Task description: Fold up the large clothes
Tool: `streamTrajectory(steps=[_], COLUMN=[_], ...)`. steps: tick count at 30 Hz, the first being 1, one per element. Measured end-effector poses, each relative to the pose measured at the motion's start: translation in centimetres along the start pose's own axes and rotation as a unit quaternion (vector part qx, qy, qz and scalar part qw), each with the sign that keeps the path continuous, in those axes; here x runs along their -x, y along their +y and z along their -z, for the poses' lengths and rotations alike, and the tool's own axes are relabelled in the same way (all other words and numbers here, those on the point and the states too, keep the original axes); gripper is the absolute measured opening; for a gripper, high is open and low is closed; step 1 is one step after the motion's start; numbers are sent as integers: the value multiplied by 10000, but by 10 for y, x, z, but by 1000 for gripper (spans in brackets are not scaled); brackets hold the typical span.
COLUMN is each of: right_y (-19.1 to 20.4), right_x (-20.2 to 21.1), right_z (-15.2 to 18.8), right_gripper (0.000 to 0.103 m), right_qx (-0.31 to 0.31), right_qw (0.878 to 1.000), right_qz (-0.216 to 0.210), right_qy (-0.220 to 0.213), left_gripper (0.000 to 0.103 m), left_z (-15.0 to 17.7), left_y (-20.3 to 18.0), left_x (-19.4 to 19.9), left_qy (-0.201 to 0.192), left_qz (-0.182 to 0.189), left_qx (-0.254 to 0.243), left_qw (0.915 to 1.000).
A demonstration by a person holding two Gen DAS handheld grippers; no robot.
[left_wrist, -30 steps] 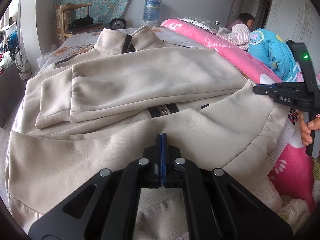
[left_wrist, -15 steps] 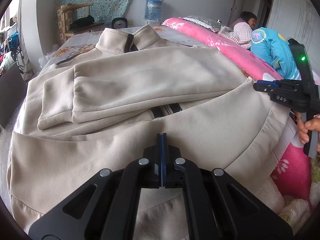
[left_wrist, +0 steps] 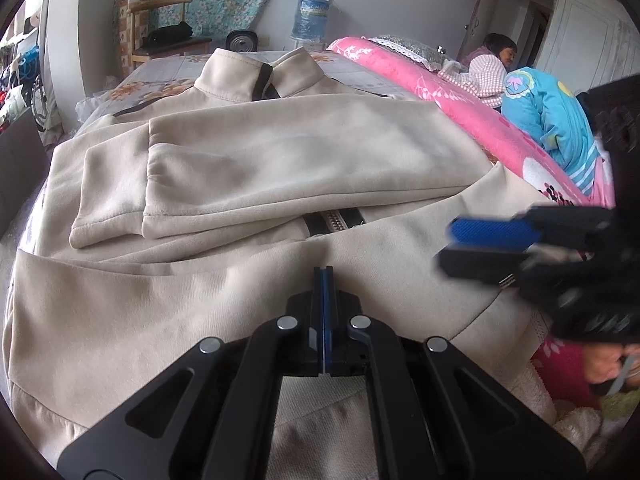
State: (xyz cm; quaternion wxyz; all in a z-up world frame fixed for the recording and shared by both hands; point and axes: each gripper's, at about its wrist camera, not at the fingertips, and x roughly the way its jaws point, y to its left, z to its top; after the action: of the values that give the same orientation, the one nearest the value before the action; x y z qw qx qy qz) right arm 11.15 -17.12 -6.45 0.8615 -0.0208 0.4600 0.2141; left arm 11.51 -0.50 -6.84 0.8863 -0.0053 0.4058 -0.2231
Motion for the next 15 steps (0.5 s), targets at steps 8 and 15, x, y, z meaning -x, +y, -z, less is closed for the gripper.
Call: streamTrajectory(steps=[8, 15], right_y=[1, -3], right_x=[-7, -3], right_z=[5, 5], right_gripper=[32, 31], right_qx=[50, 52], right_qw=[9998, 9998], right_qz=[72, 13], right_qy=[-178, -205], left_gripper=[1, 1], left_z=[7, 26], left_y=[24, 81], left_x=[14, 48], left_qy=[-100, -156], left_qz=[21, -715], left_qx=[269, 538], left_qw=[9996, 9959])
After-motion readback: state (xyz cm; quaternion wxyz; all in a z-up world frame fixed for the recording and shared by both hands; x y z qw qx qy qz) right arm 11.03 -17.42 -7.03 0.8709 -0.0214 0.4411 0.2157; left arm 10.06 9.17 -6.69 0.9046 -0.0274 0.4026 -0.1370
